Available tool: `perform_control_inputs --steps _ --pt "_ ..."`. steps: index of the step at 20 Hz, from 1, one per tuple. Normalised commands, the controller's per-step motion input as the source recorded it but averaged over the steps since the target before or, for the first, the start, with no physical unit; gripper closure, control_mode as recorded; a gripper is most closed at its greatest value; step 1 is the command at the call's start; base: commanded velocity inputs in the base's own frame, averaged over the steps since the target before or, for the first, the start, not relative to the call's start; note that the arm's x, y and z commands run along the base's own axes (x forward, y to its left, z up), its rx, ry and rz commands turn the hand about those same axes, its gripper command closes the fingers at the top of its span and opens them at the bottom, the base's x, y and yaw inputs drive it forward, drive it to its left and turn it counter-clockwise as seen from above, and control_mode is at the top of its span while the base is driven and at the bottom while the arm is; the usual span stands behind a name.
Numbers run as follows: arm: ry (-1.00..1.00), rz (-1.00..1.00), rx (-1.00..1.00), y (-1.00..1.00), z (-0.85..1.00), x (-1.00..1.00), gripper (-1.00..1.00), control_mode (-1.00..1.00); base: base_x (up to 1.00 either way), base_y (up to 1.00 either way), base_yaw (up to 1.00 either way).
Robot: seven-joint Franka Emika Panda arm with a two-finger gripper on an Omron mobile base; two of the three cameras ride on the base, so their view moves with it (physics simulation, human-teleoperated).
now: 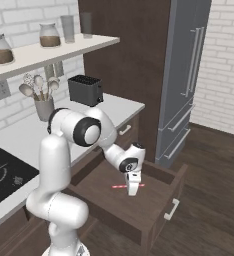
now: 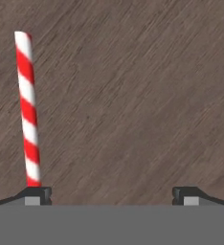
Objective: Take a straw from the drawer in front and place it inside the glass cup on the dining counter.
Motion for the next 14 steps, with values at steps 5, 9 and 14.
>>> perform_control_inputs --steps 5,9,14 --pt "0.00 0.00 0.00 0.00 -0.13 0.01 -1.00 -1.00 0.00 0.00 0.00" --pt "0.00 0.00 0.00 0.00 -0.12 0.00 -1.00 -1.00 0.00 0.00 0.00" --pt "0.00 0.00 0.00 0.00 -0.10 0.00 -1.00 -1.00 0.00 0.00 0.00"
